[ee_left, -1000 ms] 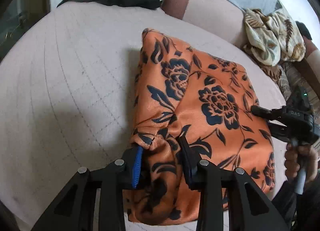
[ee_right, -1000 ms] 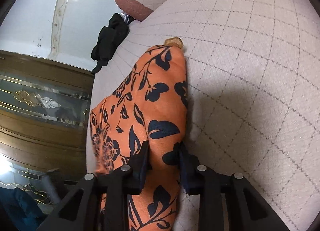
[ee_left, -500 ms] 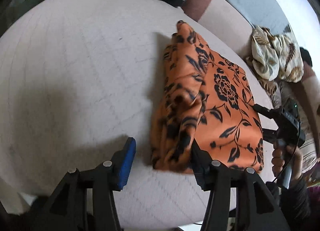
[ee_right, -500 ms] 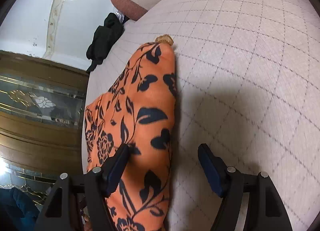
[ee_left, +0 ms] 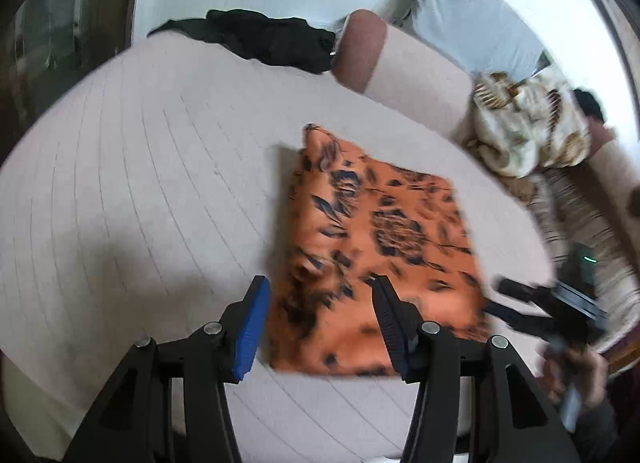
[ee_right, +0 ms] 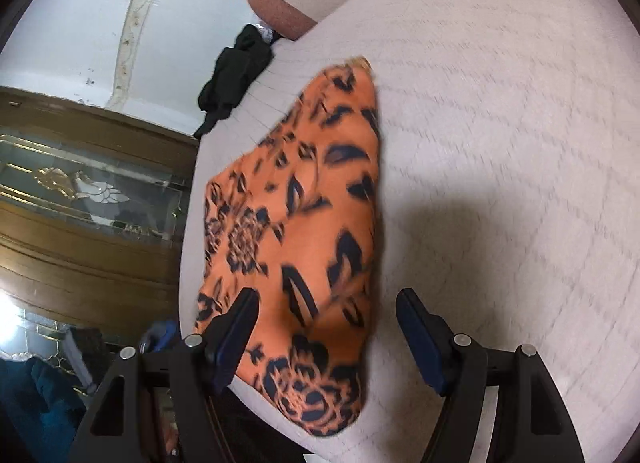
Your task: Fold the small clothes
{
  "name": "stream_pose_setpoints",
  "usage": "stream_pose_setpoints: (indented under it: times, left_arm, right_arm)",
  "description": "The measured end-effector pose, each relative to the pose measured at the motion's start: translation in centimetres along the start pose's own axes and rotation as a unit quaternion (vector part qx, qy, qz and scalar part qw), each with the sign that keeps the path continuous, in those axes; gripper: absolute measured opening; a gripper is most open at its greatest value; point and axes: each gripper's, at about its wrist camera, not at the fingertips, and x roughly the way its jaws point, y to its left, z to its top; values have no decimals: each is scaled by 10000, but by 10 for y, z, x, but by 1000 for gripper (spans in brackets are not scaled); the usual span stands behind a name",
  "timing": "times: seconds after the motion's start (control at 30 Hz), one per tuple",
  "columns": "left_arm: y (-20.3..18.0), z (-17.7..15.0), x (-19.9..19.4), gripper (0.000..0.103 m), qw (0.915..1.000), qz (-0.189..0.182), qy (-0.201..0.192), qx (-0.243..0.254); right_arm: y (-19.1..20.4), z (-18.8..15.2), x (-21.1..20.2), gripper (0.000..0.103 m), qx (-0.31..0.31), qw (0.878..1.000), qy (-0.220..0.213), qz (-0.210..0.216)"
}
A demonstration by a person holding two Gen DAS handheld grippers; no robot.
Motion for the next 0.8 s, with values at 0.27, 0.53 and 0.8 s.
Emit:
stream_pose_setpoints:
  times: [0.27,0.53,0.8]
  left_arm:
    - [28,-12,19,54,9964,369,444,-624]
    - [14,31,46,55,9978,435,438,253]
    - [40,27,55,48,9969,59,740,-265]
  right_arm:
    - [-12,-37,7,49,-73,9995,317,24]
    - [-24,-34,-1,66,150,9990,270,312]
    - [-20,-10,-19,67,-39,9995,114,290]
